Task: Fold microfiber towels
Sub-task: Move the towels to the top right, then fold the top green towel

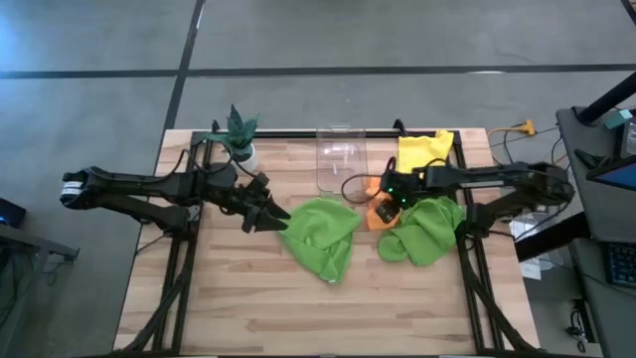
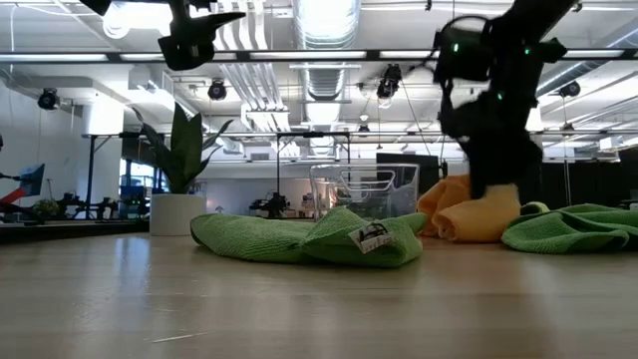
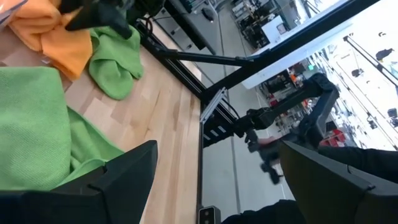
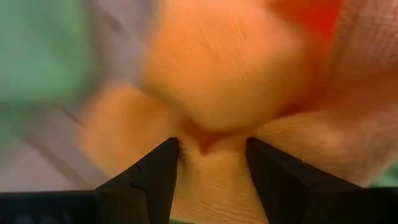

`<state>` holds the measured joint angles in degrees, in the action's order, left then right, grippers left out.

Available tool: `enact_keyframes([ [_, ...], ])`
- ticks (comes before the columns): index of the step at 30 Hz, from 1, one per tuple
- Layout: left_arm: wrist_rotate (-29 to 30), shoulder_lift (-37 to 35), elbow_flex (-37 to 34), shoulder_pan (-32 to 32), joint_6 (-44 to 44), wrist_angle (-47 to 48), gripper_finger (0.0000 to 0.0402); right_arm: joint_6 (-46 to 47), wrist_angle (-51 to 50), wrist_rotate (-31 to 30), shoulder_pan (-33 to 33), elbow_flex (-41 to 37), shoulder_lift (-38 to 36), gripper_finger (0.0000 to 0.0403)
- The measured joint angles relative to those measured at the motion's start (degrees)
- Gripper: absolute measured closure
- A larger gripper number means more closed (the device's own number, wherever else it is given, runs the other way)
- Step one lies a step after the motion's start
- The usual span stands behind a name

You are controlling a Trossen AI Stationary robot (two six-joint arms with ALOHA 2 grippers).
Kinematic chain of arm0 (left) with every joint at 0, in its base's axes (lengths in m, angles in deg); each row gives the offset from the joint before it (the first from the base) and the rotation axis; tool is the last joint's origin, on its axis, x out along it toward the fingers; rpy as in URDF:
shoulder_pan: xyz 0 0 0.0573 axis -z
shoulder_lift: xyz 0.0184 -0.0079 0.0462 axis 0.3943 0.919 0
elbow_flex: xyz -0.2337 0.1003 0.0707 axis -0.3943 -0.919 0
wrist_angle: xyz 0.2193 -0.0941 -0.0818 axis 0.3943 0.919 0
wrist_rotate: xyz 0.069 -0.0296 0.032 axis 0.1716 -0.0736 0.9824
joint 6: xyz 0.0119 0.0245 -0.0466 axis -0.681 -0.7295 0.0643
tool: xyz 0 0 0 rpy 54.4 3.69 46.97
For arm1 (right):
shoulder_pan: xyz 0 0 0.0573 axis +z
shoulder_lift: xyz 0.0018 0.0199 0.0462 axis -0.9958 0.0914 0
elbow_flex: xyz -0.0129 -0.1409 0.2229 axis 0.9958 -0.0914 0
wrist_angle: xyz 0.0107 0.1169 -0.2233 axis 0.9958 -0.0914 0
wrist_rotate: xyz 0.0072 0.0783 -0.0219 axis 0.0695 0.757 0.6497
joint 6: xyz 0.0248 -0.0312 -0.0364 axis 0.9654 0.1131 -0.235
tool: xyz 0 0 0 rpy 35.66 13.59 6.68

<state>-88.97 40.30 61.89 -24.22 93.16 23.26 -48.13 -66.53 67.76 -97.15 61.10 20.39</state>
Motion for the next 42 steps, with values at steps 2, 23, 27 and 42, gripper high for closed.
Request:
enact_keyframes([
  [2, -0.14, -0.11, 0.00, 0.00, -0.02, 0.03, 0.0081, -0.40, -4.49, -3.62, -0.85, 0.00, 1.83, 0.0216],
  [23, 1.53, 2.33, -0.22, 7.24, -8.34, 15.48, 0.0081, 4.86, 22.80, -0.55, 20.10, -1.13, -30.47, 0.0232],
  [27, 1.70, 5.03, -0.22, 8.73, -10.62, 15.57, 0.0081, -2.20, 37.51, -6.27, 31.35, -2.97, -24.81, 0.0232],
  [42, 0.93, 11.06, -0.52, 11.96, -11.82, 18.96, 0.0081, 0.06, 43.06, -1.82, 36.75, 13.94, 16.24, 0.0230],
])
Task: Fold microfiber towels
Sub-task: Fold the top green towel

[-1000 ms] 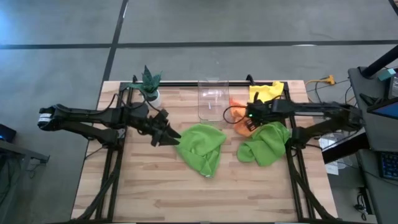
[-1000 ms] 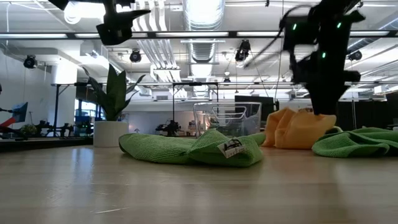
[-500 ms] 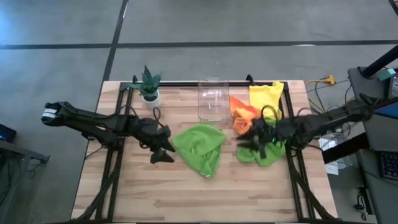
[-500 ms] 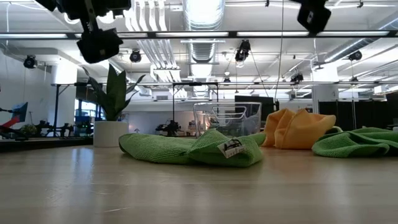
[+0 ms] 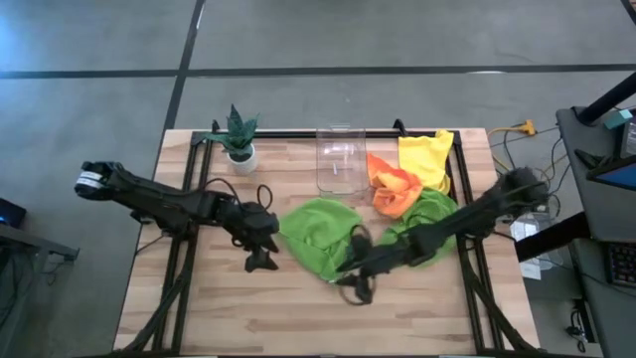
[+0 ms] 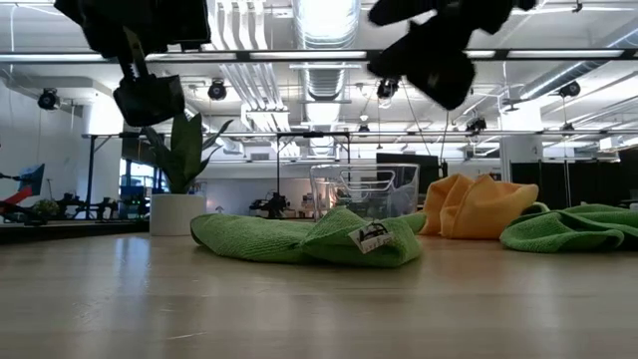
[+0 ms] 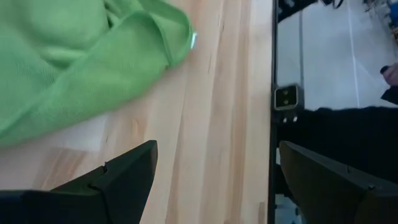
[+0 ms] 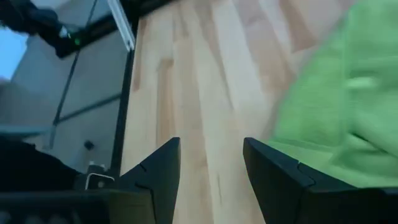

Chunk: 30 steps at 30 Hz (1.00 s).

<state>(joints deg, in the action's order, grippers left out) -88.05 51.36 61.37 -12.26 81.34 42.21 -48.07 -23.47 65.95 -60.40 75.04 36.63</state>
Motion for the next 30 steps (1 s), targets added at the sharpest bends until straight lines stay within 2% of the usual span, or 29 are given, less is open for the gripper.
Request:
enact_keyframes([
  [2, -0.04, -0.09, -0.79, 0.86, 0.11, 0.36, 0.0081, -1.64, -2.86, 1.90, -0.14, 3.97, 4.24, 0.0226],
  [8, 1.07, -1.07, -4.25, 4.03, 6.06, -0.24, 0.0081, -9.56, -22.88, 2.82, -0.11, 17.51, 14.46, 0.0227],
  [12, 4.52, -1.47, -6.19, 7.10, 9.57, -2.26, 0.0081, -14.43, -26.97, 1.25, -0.21, 23.34, 19.25, 0.0238],
  [16, 6.04, -1.60, -8.51, 9.41, 14.21, -7.77, 0.0081, -14.66, -31.14, -1.74, -0.39, 27.62, 23.28, 0.0252],
  [22, 12.50, -1.79, -9.01, 14.04, 17.93, -10.58, 0.0081, -14.69, -37.39, -8.48, -0.40, 31.75, 26.85, 0.0272],
  [30, 18.87, -1.82, -9.09, 18.05, 20.99, -12.81, 0.0081, -14.68, -38.92, -7.04, -0.77, 32.09, 28.36, 0.0275],
])
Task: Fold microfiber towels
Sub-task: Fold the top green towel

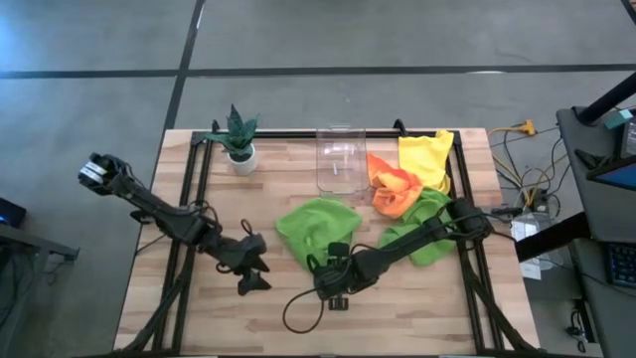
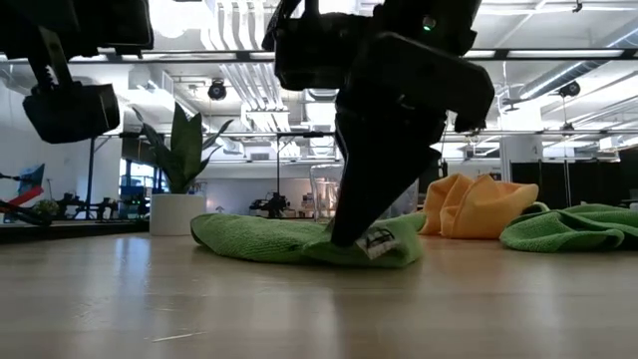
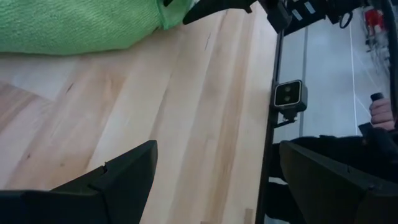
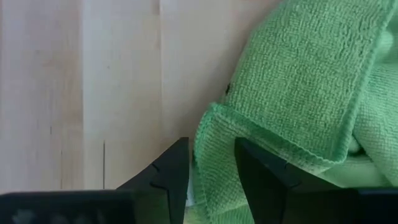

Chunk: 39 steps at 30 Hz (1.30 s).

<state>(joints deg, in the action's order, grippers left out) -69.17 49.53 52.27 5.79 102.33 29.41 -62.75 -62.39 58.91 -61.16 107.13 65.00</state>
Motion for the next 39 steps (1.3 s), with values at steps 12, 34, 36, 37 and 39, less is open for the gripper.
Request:
enact_keyframes([
  [12, 3.22, 0.12, -0.83, 1.81, 1.68, -4.26, 0.0081, -0.64, 0.53, 0.17, 0.00, -0.11, 0.38, 0.0273],
  [34, 3.95, 0.14, -2.59, 1.86, 1.66, -7.00, 0.0081, 1.57, -2.48, -2.45, -0.79, 2.03, -2.87, 0.0393],
  [36, 4.11, 0.14, -2.76, 1.86, 1.63, -6.98, 0.0081, 1.53, -2.50, -2.46, -0.79, 2.03, -3.95, 0.0393],
  [37, 4.16, 0.14, -2.80, 1.86, 1.63, -6.96, 0.0081, 1.50, -2.59, -2.43, -0.79, 2.03, -4.63, 0.0394],
  [39, 4.23, 0.14, -2.80, 1.86, 1.60, -7.01, 0.0081, 1.50, -2.54, -2.43, -0.81, 2.03, -5.97, 0.0394],
])
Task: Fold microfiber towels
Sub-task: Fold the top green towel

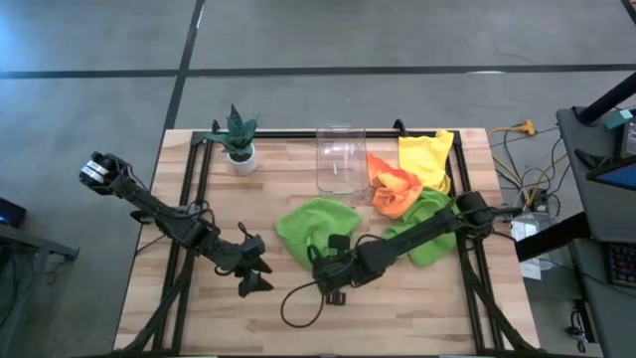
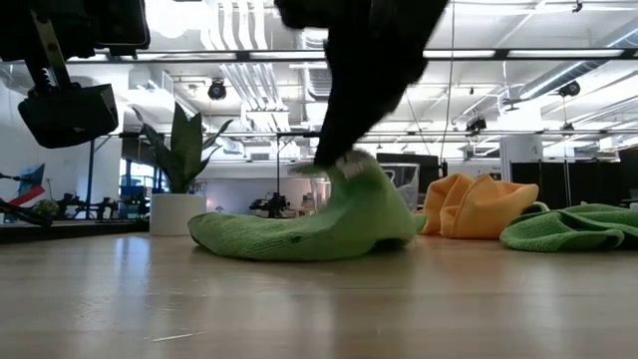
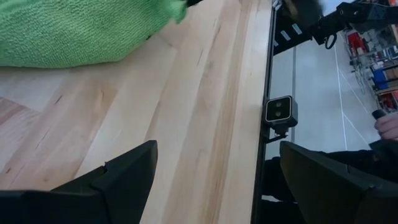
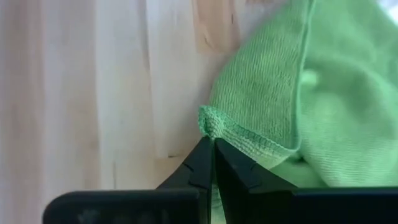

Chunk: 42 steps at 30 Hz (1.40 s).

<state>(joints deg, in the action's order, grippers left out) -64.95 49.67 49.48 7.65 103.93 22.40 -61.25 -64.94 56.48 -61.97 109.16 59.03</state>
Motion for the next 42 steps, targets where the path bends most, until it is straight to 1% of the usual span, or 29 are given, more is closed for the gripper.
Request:
enact_keyframes([
  [6, 0.85, -0.14, 0.00, 0.00, 0.00, -0.08, 0.0081, -0.20, -0.33, 0.00, -0.77, 0.00, -6.77, 0.0394],
  [9, 3.25, -0.66, 0.54, -0.02, -0.43, -0.12, 0.0081, -1.40, -0.13, -0.03, -1.77, 0.00, -11.21, 0.0394],
  [11, 5.64, -1.25, 1.03, -0.05, -2.31, -1.70, 0.0081, -2.87, 0.27, -0.02, -2.57, 0.00, -14.10, 0.0394],
  [14, 9.89, -2.19, 1.62, -0.11, -7.86, -7.45, 0.0081, -4.40, 0.85, 0.00, -4.23, 0.00, -18.34, 0.0394],
  [18, 16.56, -4.46, 1.79, -0.13, -17.71, -15.99, 0.0081, -8.17, 3.05, -0.01, -6.89, 0.00, -23.40, 0.0394],
  [20, 20.04, -5.80, 1.79, -0.15, -23.42, -17.88, 0.0081, -10.96, 4.25, 0.45, -8.09, 0.00, -25.66, 0.0394],
  [23, 24.63, -7.92, 1.79, -0.27, -31.69, -17.89, 0.0081, -14.02, 6.13, 3.24, -9.56, 0.00, -28.61, 0.0394],
  [26, 27.03, -9.19, 1.65, -0.71, -39.13, -17.46, 0.0081, -15.67, 8.53, 7.00, -10.68, 0.00, -31.04, 0.0394],
  [28, 27.68, -9.20, 1.44, -1.29, -40.39, -17.43, 0.0081, -16.55, 9.54, 8.35, -10.90, 0.00, -32.46, 0.0394],
  [30, 27.83, -8.99, 1.10, -2.23, -40.54, -17.42, 0.0081, -17.56, 10.56, 8.44, -10.86, 0.17, -33.66, 0.0394],
  [33, 27.86, -7.19, 0.71, -4.04, -41.04, -16.83, 0.0081, -17.75, 10.46, 10.00, -10.84, 1.36, -34.51, 0.0394],
  [36, 25.73, -4.85, 0.49, -6.12, -43.69, -16.43, 0.0081, -17.22, 10.38, 12.50, -10.84, 2.96, -34.51, 0.0394],
  [39, 24.21, -2.64, 0.40, -8.18, -45.21, -16.30, 0.0081, -17.15, 10.20, 12.85, -10.67, 4.90, -34.10, 0.0394],
  [42, 24.09, -0.96, 0.33, -9.76, -45.29, -16.00, 0.0081, -17.06, 9.74, 12.95, -10.69, 6.56, -33.79, 0.0394],
])
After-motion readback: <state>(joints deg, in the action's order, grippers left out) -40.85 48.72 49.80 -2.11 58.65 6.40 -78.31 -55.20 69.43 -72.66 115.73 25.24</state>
